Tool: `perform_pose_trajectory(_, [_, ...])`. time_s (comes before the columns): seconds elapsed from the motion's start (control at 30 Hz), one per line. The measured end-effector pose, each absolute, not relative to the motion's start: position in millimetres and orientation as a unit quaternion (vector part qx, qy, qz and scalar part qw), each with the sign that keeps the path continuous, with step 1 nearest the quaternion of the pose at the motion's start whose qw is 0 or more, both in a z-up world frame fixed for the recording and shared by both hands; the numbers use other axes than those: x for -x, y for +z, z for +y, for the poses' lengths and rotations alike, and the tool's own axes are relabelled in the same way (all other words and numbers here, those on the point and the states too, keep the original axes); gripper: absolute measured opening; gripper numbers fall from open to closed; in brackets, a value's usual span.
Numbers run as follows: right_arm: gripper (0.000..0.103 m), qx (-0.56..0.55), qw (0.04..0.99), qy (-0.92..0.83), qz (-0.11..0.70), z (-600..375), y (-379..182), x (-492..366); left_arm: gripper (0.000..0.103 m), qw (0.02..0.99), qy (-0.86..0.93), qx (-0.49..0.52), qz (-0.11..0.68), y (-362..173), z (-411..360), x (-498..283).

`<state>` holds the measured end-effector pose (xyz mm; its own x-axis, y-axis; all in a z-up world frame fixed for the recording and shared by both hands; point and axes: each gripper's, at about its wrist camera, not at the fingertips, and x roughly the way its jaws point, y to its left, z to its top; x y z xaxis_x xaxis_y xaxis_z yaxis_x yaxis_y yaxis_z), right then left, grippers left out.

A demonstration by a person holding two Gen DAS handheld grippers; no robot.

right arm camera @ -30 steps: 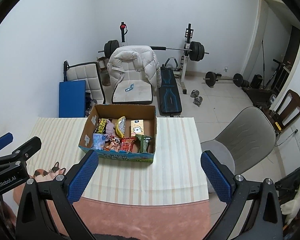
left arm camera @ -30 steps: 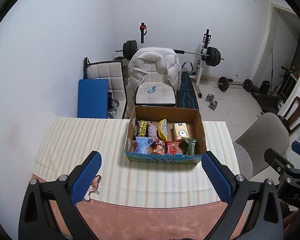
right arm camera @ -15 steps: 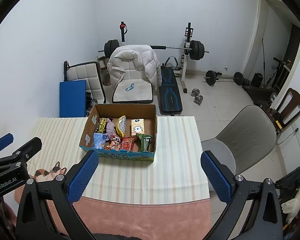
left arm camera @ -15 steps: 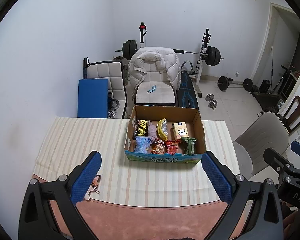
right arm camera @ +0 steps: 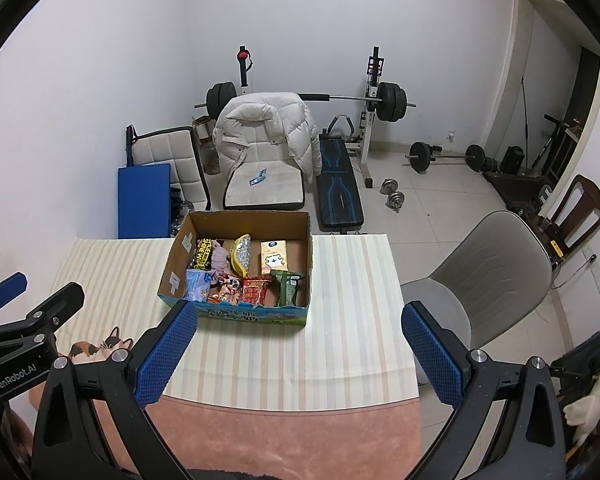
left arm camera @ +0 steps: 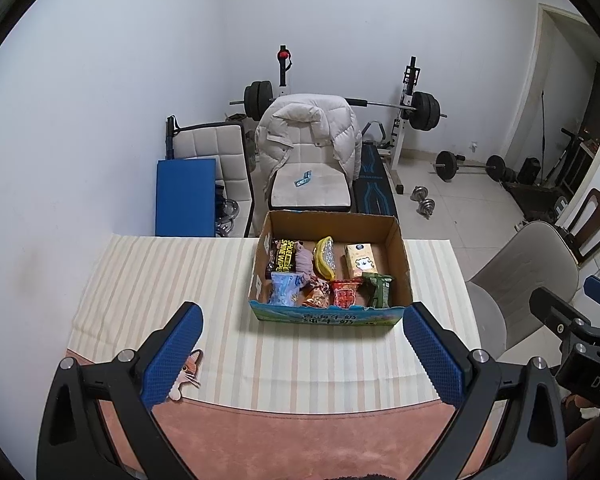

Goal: Organize soft objects

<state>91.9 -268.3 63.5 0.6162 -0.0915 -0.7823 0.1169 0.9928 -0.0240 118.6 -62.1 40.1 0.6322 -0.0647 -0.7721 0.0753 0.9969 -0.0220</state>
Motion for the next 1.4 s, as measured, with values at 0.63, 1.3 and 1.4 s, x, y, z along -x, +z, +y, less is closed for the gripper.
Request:
perform_pose_trajectory(0.63, [0.103,-0.020,0.903,-0.065,0.425,-266,70,-96,0.103,0.906,-0.037,0.003,0.422,43,-61,-118])
perform_pose_trajectory(1.3, [0.103,-0.017,0.904,-0.069,0.421,-267,74,-93,0.103,0.906,-0.035,-0.001,0.422,42,-61,-118])
perform_pose_trajectory(1.4, [0.103,-0.017,0.905,-0.068,0.419,-268,78,-95,0.103,0.906,-0.035,-0.002,0.422,41,-62,-119])
